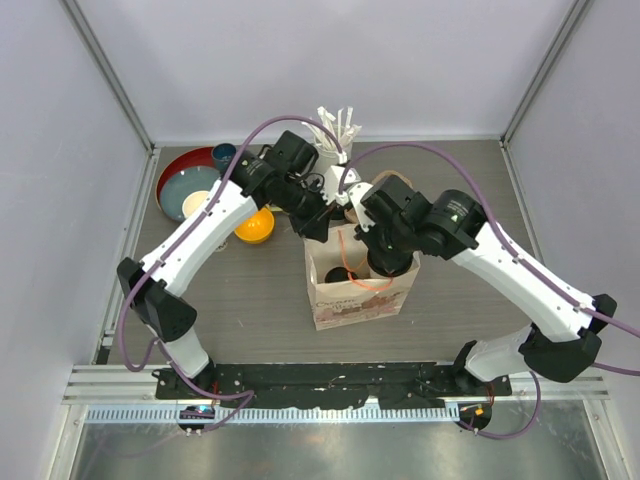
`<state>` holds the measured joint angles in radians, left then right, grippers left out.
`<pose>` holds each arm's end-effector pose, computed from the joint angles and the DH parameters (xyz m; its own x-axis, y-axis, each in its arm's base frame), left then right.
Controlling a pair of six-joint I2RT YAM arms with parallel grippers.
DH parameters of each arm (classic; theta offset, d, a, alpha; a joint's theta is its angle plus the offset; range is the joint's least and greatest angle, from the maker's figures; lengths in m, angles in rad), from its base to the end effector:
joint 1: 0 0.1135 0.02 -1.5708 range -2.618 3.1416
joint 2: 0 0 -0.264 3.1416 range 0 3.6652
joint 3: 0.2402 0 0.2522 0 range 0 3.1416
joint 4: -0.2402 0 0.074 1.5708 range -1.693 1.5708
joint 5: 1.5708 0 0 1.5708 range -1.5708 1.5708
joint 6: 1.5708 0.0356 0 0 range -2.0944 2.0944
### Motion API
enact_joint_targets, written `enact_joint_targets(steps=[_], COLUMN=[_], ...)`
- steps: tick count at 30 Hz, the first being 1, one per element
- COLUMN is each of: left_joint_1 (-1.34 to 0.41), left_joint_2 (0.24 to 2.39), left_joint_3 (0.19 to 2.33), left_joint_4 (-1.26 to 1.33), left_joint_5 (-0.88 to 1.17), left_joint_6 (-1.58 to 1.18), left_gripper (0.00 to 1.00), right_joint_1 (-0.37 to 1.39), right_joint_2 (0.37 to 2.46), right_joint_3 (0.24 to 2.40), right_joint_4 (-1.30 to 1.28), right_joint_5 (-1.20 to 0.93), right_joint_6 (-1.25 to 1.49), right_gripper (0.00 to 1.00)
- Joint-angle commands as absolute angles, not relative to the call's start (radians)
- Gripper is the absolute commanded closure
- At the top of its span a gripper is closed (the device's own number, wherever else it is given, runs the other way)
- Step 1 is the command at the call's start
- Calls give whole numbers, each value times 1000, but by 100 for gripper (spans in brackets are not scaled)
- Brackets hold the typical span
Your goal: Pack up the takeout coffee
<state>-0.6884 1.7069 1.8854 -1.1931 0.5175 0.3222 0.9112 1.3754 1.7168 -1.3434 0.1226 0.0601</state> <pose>0.2526 -0.2306 0.3885 -0.3834 0.6718 -0.6338 0.9227 0.3083 -0.2313 0.1495 0.1857 0.4189 -0.5601 -0.6249 -0.5438 -0.7116 0.6991 -0.0705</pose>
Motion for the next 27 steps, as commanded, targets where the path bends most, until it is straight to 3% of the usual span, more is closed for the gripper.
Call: enact_joint_targets(steps=[1, 27], left_joint_1=[-678, -660], left_joint_2=[1660, 1667], left_joint_3=[1870, 1862], left_joint_4=[-1178, -1104], left_joint_5=[548, 545], left_joint_6=[331, 301], left_gripper=[100, 100], right_joint_1=[867, 785], right_joint_2=[1373, 1397], right_joint_3=[1634, 1256], right_joint_4=[-1244, -948], right_joint_5=[48, -67], right_joint_6=[3, -172], right_gripper=[99, 99])
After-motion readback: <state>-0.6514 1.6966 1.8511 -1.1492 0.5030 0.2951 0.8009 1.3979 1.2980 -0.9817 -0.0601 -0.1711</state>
